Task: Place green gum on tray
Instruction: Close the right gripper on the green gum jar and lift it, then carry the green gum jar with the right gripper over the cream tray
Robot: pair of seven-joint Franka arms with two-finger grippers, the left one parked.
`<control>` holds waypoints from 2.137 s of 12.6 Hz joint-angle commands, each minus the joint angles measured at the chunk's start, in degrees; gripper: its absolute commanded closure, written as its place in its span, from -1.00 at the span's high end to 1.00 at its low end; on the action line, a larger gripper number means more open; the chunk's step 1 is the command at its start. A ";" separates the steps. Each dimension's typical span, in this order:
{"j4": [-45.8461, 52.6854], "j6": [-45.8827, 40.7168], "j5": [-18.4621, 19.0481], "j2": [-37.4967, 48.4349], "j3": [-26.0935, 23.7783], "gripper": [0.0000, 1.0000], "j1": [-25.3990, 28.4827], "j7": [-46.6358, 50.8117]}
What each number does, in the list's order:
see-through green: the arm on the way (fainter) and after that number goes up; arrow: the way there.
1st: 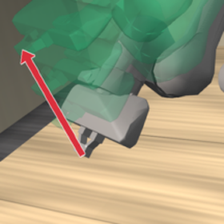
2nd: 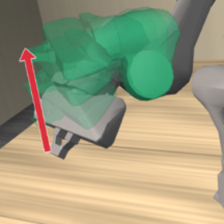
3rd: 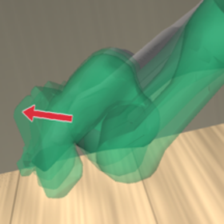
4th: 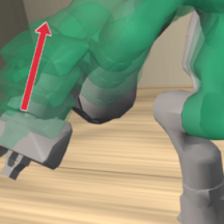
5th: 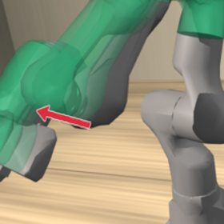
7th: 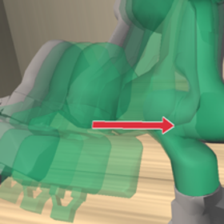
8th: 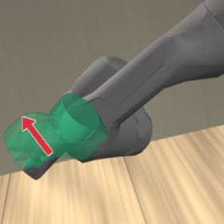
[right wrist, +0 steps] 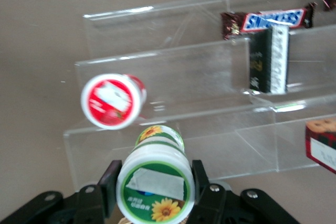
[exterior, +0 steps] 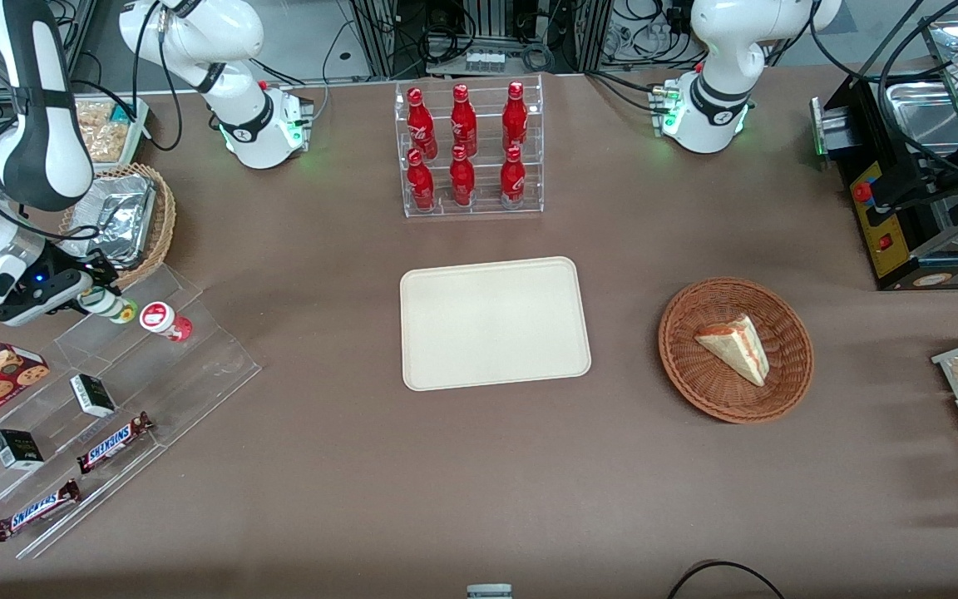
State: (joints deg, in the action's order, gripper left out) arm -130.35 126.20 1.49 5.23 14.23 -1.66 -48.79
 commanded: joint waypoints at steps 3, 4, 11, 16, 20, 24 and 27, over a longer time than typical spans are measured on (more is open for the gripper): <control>12.12 -18.51 -0.79 1.01 -4.98 -1.00 3.51 10.35; 13.27 -20.19 -0.79 1.01 -6.91 -1.00 3.51 13.16; 15.82 -18.02 -7.12 -3.54 -23.45 -1.00 6.73 43.55; 25.83 -14.07 -6.51 -15.22 -23.28 -1.00 20.97 67.20; 32.52 -5.20 -5.46 -25.59 -22.93 -1.00 30.90 83.20; 39.19 0.09 1.92 -35.96 -22.76 -1.00 38.64 96.83; 40.79 3.59 6.76 -41.07 -22.75 -1.00 42.43 104.58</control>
State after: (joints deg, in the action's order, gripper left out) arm -93.32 128.25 5.59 -31.87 -9.02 38.96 51.60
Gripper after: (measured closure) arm 0.410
